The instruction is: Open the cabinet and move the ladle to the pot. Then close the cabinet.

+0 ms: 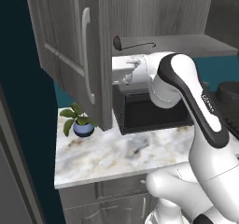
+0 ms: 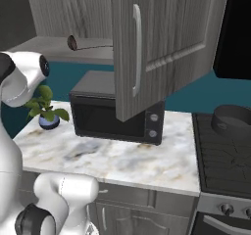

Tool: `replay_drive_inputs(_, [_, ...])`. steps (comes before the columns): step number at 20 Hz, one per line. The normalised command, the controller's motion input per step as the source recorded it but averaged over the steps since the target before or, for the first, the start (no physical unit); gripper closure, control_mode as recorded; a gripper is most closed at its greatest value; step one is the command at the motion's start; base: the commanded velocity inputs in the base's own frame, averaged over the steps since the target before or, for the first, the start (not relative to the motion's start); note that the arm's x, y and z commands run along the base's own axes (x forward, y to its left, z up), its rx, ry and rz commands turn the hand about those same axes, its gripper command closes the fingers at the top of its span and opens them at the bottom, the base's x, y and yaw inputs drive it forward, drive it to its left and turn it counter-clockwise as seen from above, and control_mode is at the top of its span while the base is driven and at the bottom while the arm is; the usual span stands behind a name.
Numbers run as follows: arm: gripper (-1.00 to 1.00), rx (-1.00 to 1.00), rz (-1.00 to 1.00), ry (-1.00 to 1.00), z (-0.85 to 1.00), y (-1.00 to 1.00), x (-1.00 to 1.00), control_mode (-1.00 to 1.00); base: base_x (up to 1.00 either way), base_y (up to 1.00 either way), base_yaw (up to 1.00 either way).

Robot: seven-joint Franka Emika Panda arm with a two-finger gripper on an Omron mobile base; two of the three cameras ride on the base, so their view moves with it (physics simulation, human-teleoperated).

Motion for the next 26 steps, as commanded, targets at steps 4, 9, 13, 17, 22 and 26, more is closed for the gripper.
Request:
replay_drive_inputs(4, [1.0,0.0,0.0,0.0,-0.09,0.34,0.11,-1.0,0.0,0.0,0.0])
replay_drive_inputs(9, [1.0,0.0,0.0,0.01,-0.01,0.21,0.07,-1.0,0.0,0.0,0.0])
replay_drive_inputs(13, [1.0,-0.02,0.0,0.0,-0.01,0.09,0.01,-1.0,0.0,0.0,0.0])
replay_drive_inputs(17, [1.0,-0.05,0.0,0.0,-0.09,0.14,0.0,-1.0,0.0,0.0,0.0])
replay_drive_inputs(22, [1.0,-0.02,-0.01,0.0,-0.07,0.07,0.0,-1.0,0.0,0.0,0.0])
replay_drive_inputs(26, [1.0,0.0,-0.12,0.01,0.0,-0.16,0.0,-1.0,0.0,0.0,0.0])
